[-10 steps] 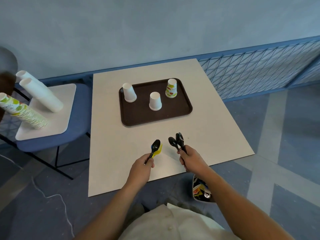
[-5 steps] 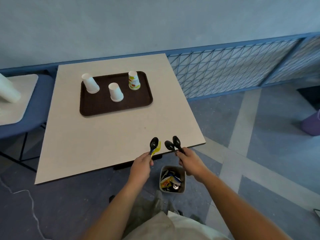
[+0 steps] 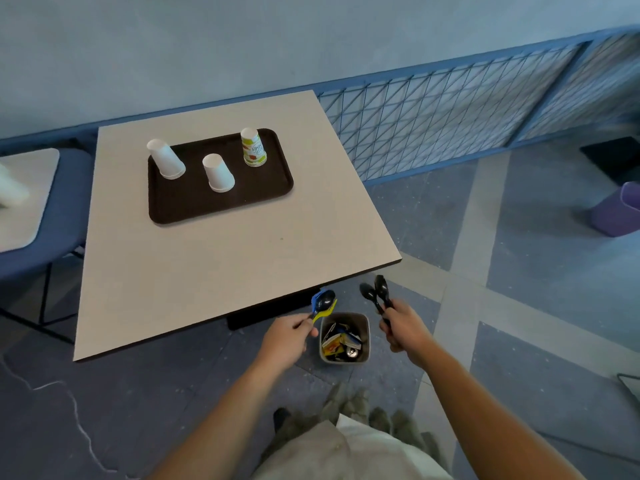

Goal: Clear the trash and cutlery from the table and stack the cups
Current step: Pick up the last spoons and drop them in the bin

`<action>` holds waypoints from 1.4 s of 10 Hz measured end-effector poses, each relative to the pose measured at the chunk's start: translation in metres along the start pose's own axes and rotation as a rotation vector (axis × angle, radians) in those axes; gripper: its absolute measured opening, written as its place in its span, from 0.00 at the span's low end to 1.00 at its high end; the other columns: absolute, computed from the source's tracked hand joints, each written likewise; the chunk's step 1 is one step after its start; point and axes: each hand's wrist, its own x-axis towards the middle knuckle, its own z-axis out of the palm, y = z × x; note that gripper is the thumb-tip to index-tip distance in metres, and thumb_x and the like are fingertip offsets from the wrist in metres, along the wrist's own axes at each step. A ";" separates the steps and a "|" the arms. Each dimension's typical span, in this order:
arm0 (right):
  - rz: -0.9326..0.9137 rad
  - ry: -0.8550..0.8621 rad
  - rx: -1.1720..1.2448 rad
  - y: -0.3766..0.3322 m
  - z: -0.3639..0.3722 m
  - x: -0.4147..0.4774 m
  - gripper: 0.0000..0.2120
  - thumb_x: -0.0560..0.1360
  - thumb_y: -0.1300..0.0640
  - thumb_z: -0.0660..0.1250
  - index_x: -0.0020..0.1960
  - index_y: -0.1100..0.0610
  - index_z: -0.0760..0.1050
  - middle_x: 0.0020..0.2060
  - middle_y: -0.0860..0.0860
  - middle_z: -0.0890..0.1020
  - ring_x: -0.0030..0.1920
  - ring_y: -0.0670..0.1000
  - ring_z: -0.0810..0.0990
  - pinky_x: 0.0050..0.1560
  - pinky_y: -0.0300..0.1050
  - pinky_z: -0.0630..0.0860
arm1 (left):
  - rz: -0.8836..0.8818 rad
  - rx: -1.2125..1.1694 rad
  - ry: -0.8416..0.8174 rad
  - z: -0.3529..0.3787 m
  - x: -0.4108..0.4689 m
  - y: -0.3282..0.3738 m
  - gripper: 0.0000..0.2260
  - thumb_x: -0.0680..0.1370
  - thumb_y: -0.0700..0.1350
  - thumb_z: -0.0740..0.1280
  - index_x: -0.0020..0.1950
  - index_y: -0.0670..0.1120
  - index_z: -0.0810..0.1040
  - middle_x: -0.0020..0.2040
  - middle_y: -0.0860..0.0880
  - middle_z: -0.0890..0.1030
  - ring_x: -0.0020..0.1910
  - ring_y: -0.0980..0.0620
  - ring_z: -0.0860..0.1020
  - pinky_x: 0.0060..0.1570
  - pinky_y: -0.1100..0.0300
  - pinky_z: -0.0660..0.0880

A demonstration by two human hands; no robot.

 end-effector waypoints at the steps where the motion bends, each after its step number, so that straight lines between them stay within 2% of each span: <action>1: 0.051 0.011 -0.010 0.019 0.000 0.002 0.10 0.83 0.60 0.54 0.57 0.63 0.72 0.32 0.52 0.71 0.27 0.48 0.65 0.26 0.41 0.61 | -0.010 0.071 -0.036 0.000 0.005 -0.002 0.11 0.85 0.45 0.63 0.49 0.58 0.81 0.45 0.46 0.87 0.29 0.54 0.75 0.34 0.61 0.70; 2: 0.121 0.019 -0.032 0.044 0.000 0.007 0.09 0.82 0.62 0.54 0.57 0.63 0.72 0.34 0.55 0.71 0.27 0.48 0.65 0.26 0.40 0.61 | -0.060 0.083 -0.079 0.008 0.011 -0.008 0.09 0.85 0.44 0.64 0.59 0.55 0.81 0.43 0.54 0.88 0.29 0.57 0.77 0.32 0.64 0.72; 3: 0.184 0.017 -0.066 0.066 -0.002 0.018 0.10 0.82 0.62 0.53 0.58 0.62 0.72 0.37 0.56 0.73 0.28 0.49 0.65 0.26 0.40 0.62 | -0.103 0.120 -0.110 0.022 0.020 -0.010 0.10 0.84 0.44 0.66 0.62 0.49 0.84 0.44 0.54 0.89 0.31 0.57 0.79 0.32 0.65 0.73; 4: 0.244 0.014 -0.126 0.084 -0.003 0.031 0.09 0.82 0.63 0.53 0.55 0.62 0.72 0.39 0.59 0.76 0.26 0.50 0.66 0.26 0.40 0.62 | -0.147 0.140 -0.119 0.041 0.032 -0.011 0.10 0.84 0.42 0.66 0.62 0.45 0.84 0.47 0.50 0.88 0.28 0.58 0.78 0.26 0.68 0.71; 5: 0.310 -0.015 -0.196 0.096 -0.003 0.044 0.09 0.83 0.64 0.54 0.53 0.60 0.72 0.41 0.60 0.78 0.25 0.50 0.69 0.24 0.42 0.65 | -0.234 0.145 -0.116 0.063 0.047 -0.015 0.09 0.84 0.41 0.65 0.59 0.44 0.85 0.45 0.49 0.88 0.27 0.59 0.78 0.24 0.69 0.69; 6: 0.292 -0.062 -0.269 0.106 0.003 0.068 0.11 0.83 0.64 0.55 0.49 0.60 0.75 0.40 0.61 0.81 0.26 0.51 0.72 0.24 0.42 0.67 | -0.314 0.119 -0.084 0.088 0.067 -0.026 0.07 0.83 0.39 0.67 0.54 0.42 0.86 0.38 0.49 0.86 0.23 0.61 0.79 0.22 0.69 0.69; 7: 0.286 -0.099 -0.332 0.121 0.010 0.106 0.08 0.81 0.64 0.60 0.52 0.62 0.78 0.45 0.64 0.85 0.27 0.50 0.74 0.24 0.40 0.68 | -0.344 0.109 -0.053 0.112 0.095 -0.046 0.07 0.83 0.40 0.69 0.46 0.45 0.85 0.36 0.45 0.86 0.23 0.61 0.80 0.24 0.69 0.71; 8: 0.281 -0.115 -0.362 0.144 0.018 0.148 0.07 0.80 0.63 0.61 0.53 0.63 0.77 0.44 0.61 0.85 0.30 0.51 0.76 0.28 0.43 0.72 | -0.351 0.157 -0.025 0.135 0.131 -0.074 0.08 0.83 0.42 0.69 0.49 0.43 0.87 0.38 0.43 0.88 0.25 0.61 0.80 0.32 0.66 0.76; 9: 0.244 -0.137 -0.370 0.164 0.028 0.184 0.04 0.80 0.61 0.59 0.51 0.56 0.73 0.41 0.54 0.78 0.33 0.48 0.74 0.32 0.42 0.72 | -0.364 0.178 -0.001 0.156 0.164 -0.106 0.08 0.82 0.42 0.69 0.53 0.43 0.88 0.31 0.49 0.86 0.28 0.59 0.82 0.39 0.59 0.81; 10: 0.224 -0.146 -0.385 0.184 0.035 0.218 0.04 0.80 0.61 0.60 0.51 0.53 0.72 0.39 0.50 0.76 0.34 0.46 0.72 0.35 0.40 0.71 | -0.372 0.203 0.019 0.171 0.194 -0.128 0.08 0.82 0.43 0.69 0.55 0.44 0.88 0.31 0.49 0.86 0.30 0.56 0.83 0.40 0.57 0.81; 11: 0.256 -0.124 -0.329 0.199 0.046 0.250 0.04 0.81 0.58 0.62 0.55 0.54 0.73 0.38 0.49 0.76 0.36 0.47 0.74 0.39 0.42 0.74 | -0.362 0.201 -0.005 0.181 0.215 -0.136 0.11 0.83 0.44 0.69 0.61 0.41 0.85 0.39 0.46 0.87 0.27 0.60 0.81 0.30 0.67 0.76; 12: 0.297 -0.064 -0.223 0.212 0.052 0.274 0.26 0.82 0.44 0.58 0.75 0.56 0.65 0.60 0.58 0.79 0.58 0.59 0.80 0.59 0.53 0.77 | -0.384 0.311 -0.082 0.186 0.227 -0.138 0.26 0.82 0.59 0.66 0.74 0.45 0.76 0.64 0.42 0.83 0.55 0.55 0.85 0.54 0.62 0.80; 13: 0.306 -0.017 -0.174 0.226 0.052 0.287 0.34 0.78 0.36 0.55 0.78 0.55 0.62 0.70 0.59 0.75 0.66 0.62 0.77 0.69 0.58 0.72 | -0.390 0.334 -0.132 0.184 0.234 -0.149 0.38 0.79 0.69 0.62 0.83 0.48 0.63 0.79 0.43 0.70 0.76 0.41 0.70 0.74 0.46 0.68; 14: 0.251 0.018 -0.230 0.203 0.042 0.258 0.29 0.82 0.41 0.54 0.78 0.56 0.62 0.70 0.60 0.75 0.69 0.62 0.75 0.69 0.57 0.71 | -0.388 0.222 -0.141 0.179 0.229 -0.149 0.40 0.74 0.70 0.62 0.83 0.53 0.63 0.78 0.44 0.72 0.74 0.42 0.72 0.74 0.43 0.69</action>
